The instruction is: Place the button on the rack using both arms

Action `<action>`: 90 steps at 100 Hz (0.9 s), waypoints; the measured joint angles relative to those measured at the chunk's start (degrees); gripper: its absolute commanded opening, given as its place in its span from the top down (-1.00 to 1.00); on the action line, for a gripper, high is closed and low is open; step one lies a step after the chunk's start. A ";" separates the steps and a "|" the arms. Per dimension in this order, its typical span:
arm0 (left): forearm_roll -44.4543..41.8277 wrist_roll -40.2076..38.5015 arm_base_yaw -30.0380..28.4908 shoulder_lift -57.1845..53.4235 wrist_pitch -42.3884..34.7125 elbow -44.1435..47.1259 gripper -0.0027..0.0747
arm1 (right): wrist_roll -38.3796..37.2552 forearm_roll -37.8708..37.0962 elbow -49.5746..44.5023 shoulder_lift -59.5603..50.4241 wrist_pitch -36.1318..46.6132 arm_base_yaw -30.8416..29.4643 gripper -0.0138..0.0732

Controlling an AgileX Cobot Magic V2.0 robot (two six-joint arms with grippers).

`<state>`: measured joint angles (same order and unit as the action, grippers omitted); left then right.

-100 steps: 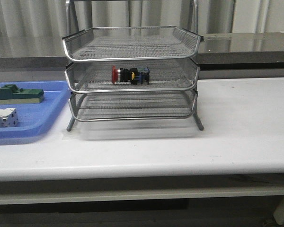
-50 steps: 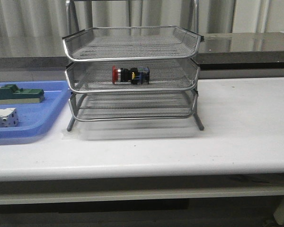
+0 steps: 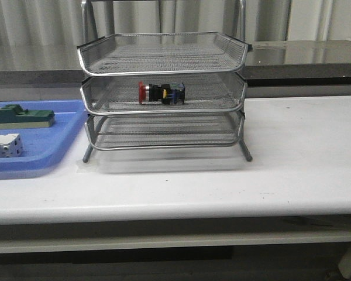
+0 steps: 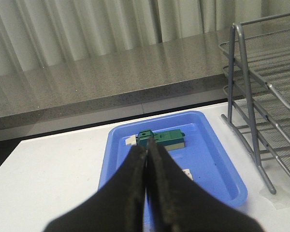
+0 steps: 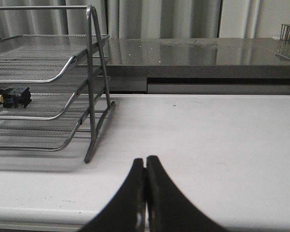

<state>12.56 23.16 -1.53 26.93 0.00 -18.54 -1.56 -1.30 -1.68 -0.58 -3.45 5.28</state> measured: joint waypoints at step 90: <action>-12.56 -16.96 0.00 -4.06 0.00 1.45 0.92 | 0.00 0.00 0.00 0.00 0.00 0.00 0.81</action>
<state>0.00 6.20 -1.53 22.86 0.00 -17.09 -1.56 -1.30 -1.68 -0.58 -3.45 5.28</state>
